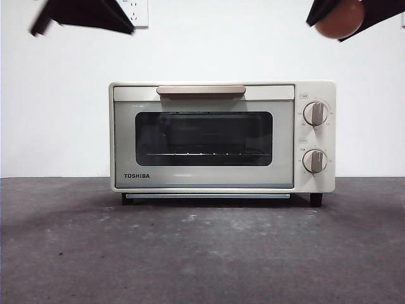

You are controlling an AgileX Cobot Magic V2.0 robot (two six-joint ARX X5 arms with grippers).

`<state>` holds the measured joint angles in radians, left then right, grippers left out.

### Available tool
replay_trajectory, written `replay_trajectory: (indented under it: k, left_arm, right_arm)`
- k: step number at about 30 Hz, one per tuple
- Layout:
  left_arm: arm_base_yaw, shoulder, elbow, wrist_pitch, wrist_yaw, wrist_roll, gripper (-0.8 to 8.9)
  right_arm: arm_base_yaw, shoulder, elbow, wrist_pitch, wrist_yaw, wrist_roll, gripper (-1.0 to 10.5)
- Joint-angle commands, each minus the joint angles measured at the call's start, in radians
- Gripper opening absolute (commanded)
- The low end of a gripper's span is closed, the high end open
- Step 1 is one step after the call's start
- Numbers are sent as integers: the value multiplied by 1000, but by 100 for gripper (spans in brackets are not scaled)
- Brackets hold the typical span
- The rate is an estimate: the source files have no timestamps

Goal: Eggoven

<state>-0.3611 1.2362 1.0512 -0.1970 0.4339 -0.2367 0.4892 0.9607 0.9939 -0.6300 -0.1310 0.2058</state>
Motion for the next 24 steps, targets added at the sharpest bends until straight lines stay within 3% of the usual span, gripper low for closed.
replay_trajectory:
  k: [1,11,24]
  left_arm:
    - [-26,96,88,9,-22,44,7]
    - [-88,313,247,8,-96,107,7]
    - [-132,389,256,65,-203,137,7]
  right_arm:
    - [6,-20,17,-5,0,-12,3]
    - [6,-84,17,-36,0,-12,3]
    - [6,-107,17,-37,-1,-13,3]
